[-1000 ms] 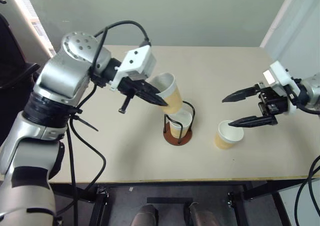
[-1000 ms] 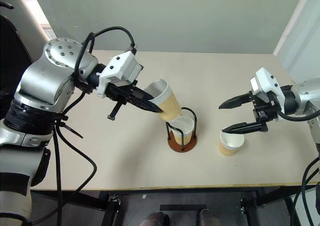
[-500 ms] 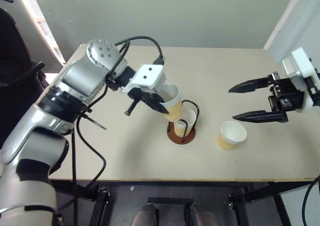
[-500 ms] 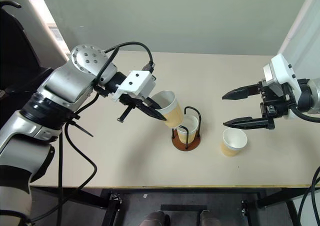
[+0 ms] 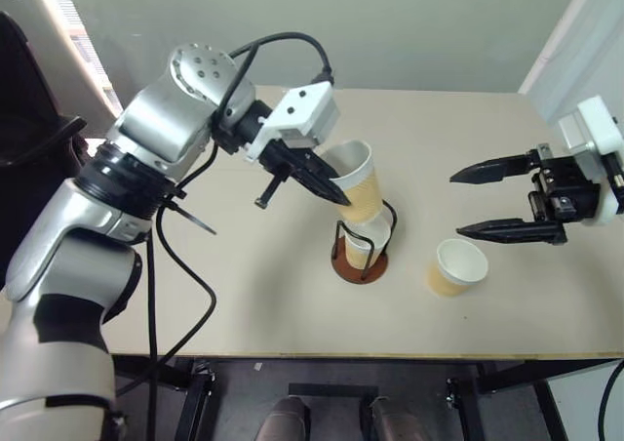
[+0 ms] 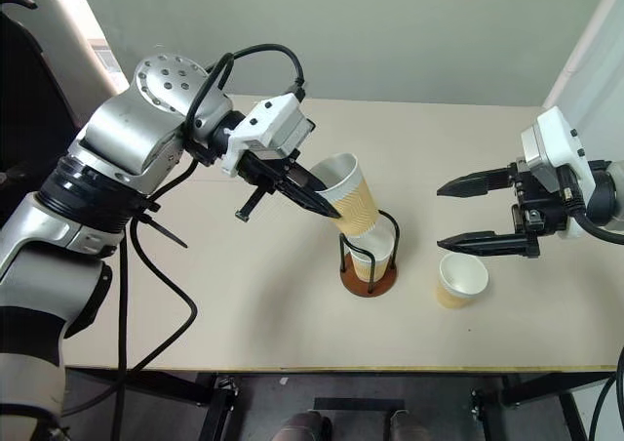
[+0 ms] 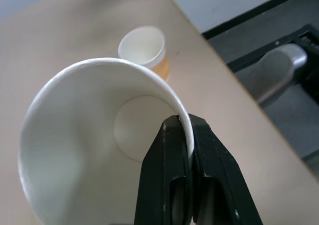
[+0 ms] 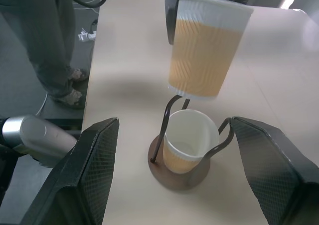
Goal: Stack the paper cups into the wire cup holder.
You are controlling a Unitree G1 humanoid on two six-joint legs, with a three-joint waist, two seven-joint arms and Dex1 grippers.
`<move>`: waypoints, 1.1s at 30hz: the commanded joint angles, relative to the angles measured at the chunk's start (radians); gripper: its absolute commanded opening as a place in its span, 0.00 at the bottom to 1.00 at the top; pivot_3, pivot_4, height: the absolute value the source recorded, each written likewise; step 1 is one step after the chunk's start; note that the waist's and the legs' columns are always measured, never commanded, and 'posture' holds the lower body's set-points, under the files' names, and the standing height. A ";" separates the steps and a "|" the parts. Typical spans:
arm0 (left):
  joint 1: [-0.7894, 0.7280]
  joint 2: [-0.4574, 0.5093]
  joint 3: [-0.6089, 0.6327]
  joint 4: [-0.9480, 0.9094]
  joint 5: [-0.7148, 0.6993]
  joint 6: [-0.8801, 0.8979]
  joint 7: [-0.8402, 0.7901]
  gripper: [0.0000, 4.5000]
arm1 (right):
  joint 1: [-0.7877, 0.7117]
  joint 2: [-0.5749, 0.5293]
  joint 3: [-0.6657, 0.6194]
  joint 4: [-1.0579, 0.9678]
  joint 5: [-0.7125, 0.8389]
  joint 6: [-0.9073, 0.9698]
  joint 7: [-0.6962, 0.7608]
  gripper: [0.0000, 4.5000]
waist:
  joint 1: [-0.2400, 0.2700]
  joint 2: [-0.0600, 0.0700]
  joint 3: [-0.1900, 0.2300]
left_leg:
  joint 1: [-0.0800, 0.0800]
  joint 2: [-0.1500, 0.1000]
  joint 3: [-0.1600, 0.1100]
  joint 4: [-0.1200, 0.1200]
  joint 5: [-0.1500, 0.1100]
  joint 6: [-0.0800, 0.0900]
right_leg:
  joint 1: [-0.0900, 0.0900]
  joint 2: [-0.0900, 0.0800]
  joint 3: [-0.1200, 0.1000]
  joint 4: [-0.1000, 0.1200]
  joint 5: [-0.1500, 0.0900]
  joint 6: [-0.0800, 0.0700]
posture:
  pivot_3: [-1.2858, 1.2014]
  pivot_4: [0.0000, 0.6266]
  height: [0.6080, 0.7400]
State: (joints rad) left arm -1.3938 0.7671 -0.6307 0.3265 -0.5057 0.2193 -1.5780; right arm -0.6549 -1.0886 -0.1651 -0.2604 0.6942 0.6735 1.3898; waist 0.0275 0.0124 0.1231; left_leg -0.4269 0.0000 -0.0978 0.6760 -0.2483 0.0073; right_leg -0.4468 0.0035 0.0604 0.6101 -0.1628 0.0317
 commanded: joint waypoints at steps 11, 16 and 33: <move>0.012 -0.171 0.122 0.100 0.176 -0.109 -0.036 0.01 | 0.005 -0.006 -0.030 -0.017 0.019 -0.014 -0.018 0.84 | 0.003 0.000 0.000 | -0.002 -0.001 0.001 0.006 -0.003 0.004 | 0.000 -0.001 0.000 0.000 0.001 0.003 | 0.52 0.24 1.00; 0.026 -0.174 0.109 0.126 0.228 -0.173 -0.036 0.01 | 0.021 -0.011 -0.040 -0.027 0.022 -0.012 -0.029 0.84 | 0.004 0.000 0.000 | -0.002 -0.001 0.001 0.006 -0.003 0.004 | 0.000 -0.001 0.000 0.000 0.002 0.004 | 0.52 0.24 1.00; 0.071 -0.270 0.142 0.186 0.348 -0.277 -0.036 0.01 | 0.036 -0.001 -0.031 -0.053 0.034 -0.010 -0.061 0.84 | 0.005 0.000 0.000 | -0.002 -0.002 0.001 0.008 -0.003 0.006 | 0.002 -0.002 0.000 0.000 0.002 0.006 | 0.52 0.24 1.00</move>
State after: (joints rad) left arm -1.3128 0.4805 -0.4914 0.5468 -0.1494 -0.0459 -1.5747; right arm -0.6147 -1.0815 -0.1656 -0.2867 0.7069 0.6689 1.3345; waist 0.0325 0.0124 0.1231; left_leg -0.4292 -0.0020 -0.0963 0.6841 -0.2516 0.0137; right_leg -0.4452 0.0016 0.0607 0.6100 -0.1603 0.0381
